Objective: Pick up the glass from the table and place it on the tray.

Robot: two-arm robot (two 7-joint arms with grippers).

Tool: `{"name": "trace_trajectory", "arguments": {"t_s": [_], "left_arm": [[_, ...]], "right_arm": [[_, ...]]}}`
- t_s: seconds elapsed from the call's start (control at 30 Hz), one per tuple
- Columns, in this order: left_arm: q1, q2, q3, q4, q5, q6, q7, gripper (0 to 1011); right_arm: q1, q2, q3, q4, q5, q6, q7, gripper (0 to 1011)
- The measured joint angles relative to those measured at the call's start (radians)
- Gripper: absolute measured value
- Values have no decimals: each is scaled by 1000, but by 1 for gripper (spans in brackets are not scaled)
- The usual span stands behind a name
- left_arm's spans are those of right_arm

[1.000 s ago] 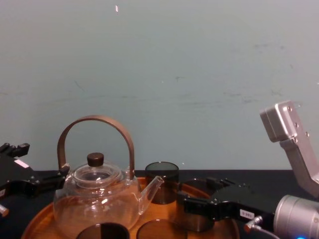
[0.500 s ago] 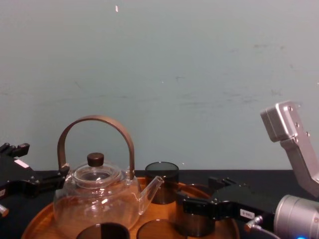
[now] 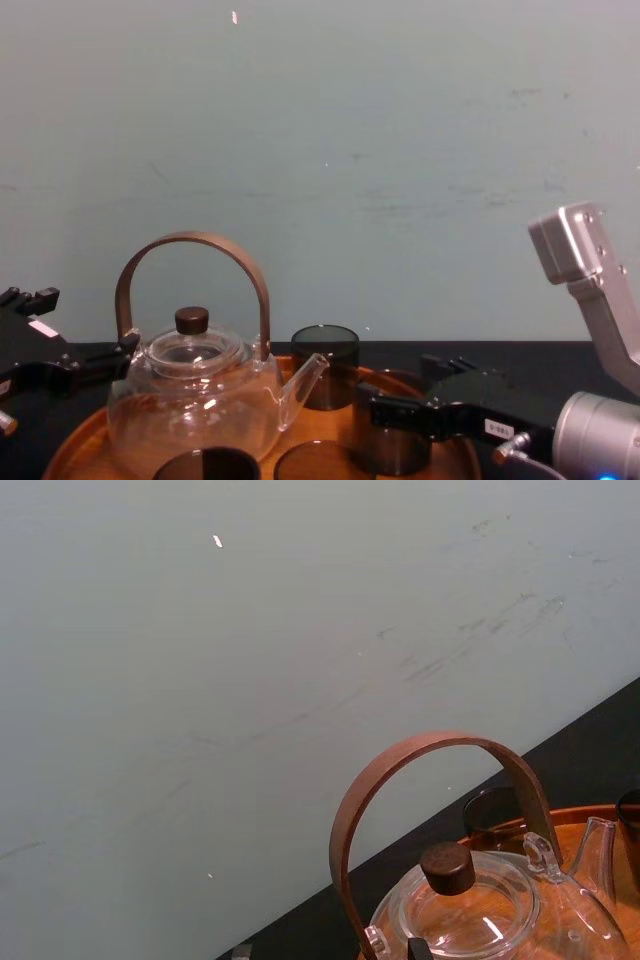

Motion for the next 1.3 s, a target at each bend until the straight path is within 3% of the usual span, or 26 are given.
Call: {"name": "trace_trajectory", "arguments": {"t_s": [0.4, 0.57, 1.0, 1.3], "left_arm": [[0, 0, 0, 0, 0, 0, 0, 1010], [0, 0, 0, 0, 0, 0, 0, 1009], [0, 0, 0, 0, 0, 0, 0, 1009], [0, 0, 0, 0, 0, 0, 0, 1009]], "right_arm": [[-7, 7, 10, -10, 32, 33, 12, 1002], [-27, 24, 10, -48, 37, 30, 17, 1002], [-147, 110, 30, -266, 71, 9, 19, 1002], [-223, 159, 70, -363, 87, -15, -12, 1002]]}}
